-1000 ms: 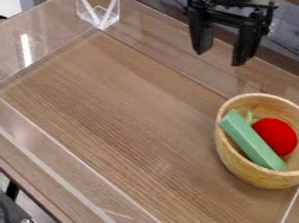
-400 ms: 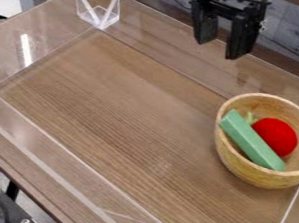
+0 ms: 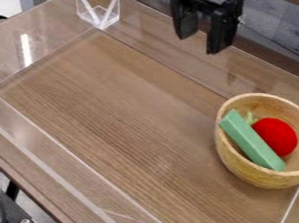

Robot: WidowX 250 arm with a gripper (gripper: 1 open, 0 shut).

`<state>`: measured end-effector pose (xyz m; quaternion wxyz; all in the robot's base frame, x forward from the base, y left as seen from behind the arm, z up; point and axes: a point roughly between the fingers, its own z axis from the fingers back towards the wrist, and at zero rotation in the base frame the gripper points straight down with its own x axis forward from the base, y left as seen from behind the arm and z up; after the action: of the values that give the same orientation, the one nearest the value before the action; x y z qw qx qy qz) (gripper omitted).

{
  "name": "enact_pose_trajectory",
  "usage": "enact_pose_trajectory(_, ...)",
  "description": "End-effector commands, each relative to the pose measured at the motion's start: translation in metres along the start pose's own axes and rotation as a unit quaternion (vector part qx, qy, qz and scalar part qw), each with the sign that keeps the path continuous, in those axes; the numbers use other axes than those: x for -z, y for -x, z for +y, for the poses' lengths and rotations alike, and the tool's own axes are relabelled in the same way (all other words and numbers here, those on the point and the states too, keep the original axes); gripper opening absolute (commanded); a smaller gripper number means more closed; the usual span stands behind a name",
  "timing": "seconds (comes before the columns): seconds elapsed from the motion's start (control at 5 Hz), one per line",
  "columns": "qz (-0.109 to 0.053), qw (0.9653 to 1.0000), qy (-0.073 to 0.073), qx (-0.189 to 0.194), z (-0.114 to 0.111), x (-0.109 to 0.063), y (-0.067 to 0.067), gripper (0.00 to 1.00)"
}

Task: Put the green stick in the brown bowl

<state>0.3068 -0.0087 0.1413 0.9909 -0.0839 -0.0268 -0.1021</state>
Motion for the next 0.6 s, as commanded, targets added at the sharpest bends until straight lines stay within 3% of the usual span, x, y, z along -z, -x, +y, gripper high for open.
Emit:
enact_pose_trajectory(0.0, -0.039, 0.9991, -0.014, -0.012, -0.001, -0.008, 0.000, 1.00)
enact_pose_trajectory(0.2, -0.053, 0.9978, -0.018, -0.035, -0.005, -0.007, 0.002, 1.00)
enact_pose_trajectory(0.4, -0.058, 0.9981, -0.018, -0.013, -0.002, -0.022, -0.012, 1.00)
